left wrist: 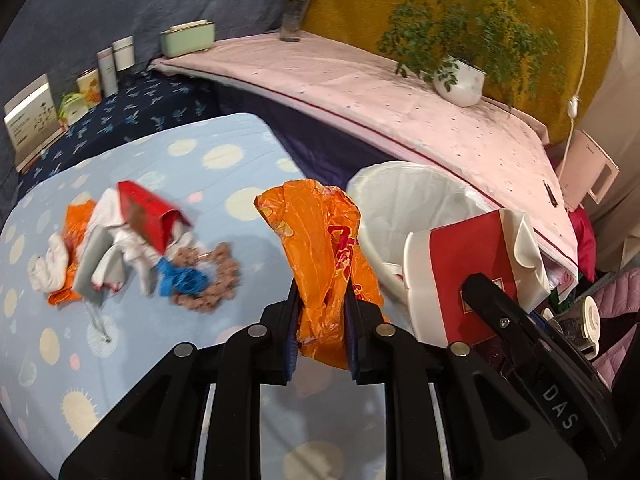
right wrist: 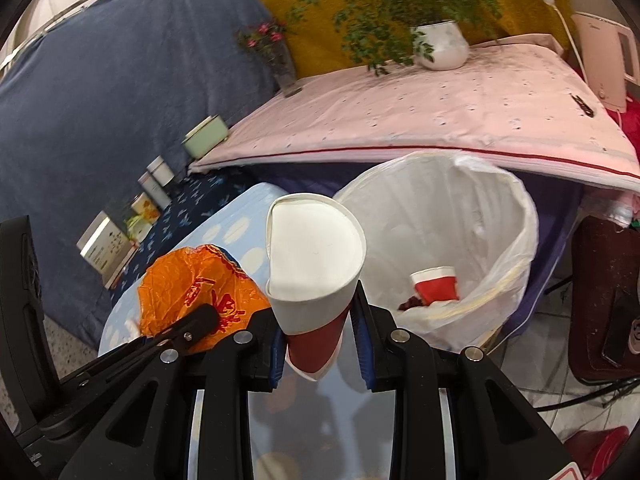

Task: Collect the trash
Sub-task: 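Carry bag and cup over the wastebasket and open both tools to drop them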

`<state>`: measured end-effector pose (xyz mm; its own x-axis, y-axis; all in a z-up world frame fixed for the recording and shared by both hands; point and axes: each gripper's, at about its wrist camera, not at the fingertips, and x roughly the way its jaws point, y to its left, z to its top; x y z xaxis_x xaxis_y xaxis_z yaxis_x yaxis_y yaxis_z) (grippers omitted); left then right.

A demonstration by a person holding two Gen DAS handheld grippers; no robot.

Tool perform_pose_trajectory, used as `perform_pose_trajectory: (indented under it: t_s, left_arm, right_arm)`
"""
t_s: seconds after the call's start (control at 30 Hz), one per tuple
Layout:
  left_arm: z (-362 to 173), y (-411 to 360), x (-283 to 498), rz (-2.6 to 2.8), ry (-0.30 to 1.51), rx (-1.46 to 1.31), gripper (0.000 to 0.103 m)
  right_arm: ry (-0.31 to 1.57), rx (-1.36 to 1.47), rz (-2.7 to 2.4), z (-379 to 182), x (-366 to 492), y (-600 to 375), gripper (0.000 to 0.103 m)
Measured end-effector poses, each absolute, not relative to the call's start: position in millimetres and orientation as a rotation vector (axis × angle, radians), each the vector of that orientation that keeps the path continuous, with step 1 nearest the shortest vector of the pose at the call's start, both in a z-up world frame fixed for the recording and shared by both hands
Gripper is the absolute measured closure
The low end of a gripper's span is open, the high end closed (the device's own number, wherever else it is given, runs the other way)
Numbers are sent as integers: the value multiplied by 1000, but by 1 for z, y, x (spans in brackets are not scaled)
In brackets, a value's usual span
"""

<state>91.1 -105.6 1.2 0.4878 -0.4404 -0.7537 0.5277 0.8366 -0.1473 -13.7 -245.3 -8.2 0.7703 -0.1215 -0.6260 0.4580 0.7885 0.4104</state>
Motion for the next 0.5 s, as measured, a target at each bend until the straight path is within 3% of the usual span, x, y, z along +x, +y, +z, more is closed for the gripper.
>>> perform_pose_trajectory:
  t_s: [0.5]
  left_arm:
    - [-2, -195, 101, -710, 872, 194, 85]
  right_arm:
    - [592, 615, -466, -20, -18, -320, 75]
